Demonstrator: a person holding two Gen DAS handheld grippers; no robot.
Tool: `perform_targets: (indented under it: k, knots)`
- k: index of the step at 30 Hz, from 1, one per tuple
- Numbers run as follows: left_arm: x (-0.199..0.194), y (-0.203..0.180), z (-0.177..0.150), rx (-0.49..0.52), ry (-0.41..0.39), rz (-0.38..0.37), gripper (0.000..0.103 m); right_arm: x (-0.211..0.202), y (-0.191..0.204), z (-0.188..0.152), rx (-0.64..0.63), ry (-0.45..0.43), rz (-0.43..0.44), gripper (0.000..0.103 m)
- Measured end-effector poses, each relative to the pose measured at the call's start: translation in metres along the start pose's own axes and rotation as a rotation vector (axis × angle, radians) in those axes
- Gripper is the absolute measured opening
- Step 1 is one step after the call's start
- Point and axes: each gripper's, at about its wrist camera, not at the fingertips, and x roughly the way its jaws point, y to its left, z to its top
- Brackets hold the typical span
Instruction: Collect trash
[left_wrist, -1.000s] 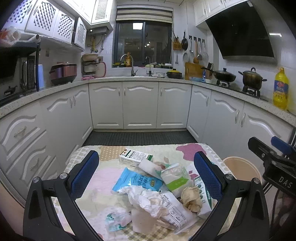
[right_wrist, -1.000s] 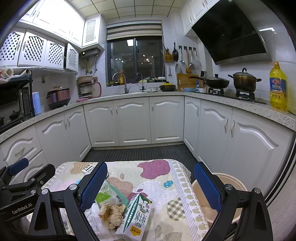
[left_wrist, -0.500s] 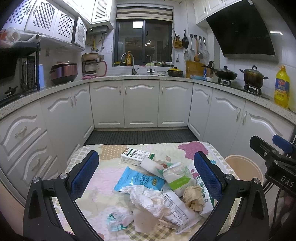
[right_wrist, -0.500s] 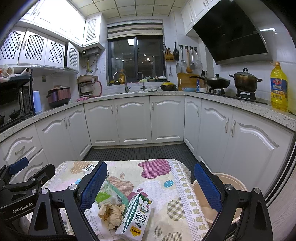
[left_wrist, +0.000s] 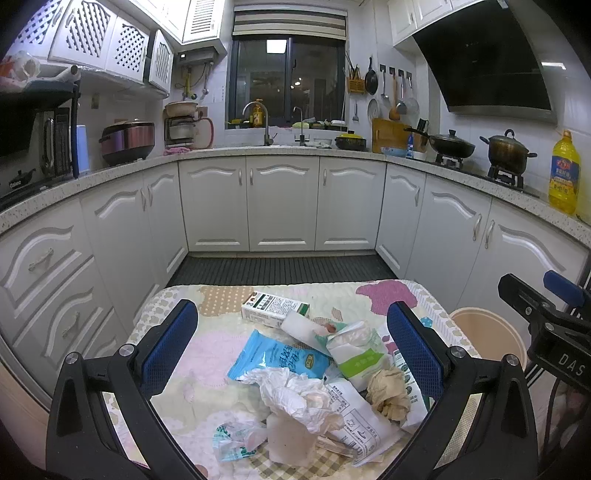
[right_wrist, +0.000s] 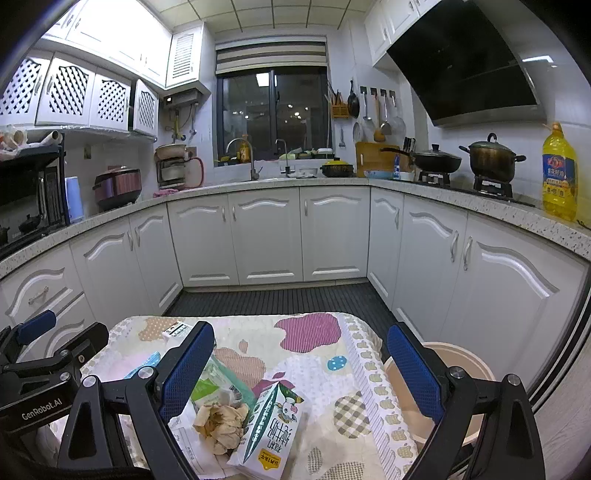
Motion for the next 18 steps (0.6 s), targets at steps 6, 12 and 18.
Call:
perform_targets:
  k: [6, 12, 18]
  knots:
    - [0.004, 0.006, -0.008, -0.007, 0.015, 0.003, 0.102, 0.003, -0.001, 0.000, -0.004, 0.011, 0.000, 0.094]
    - [0.011, 0.024, -0.004, -0.026, 0.050, -0.001, 0.102, 0.005, -0.002, -0.002, -0.012, 0.021, -0.002, 0.094]
    - [0.019, 0.052, -0.008, -0.056, 0.122, 0.002, 0.102, 0.012, -0.006, -0.007, -0.021, 0.062, 0.015, 0.094]
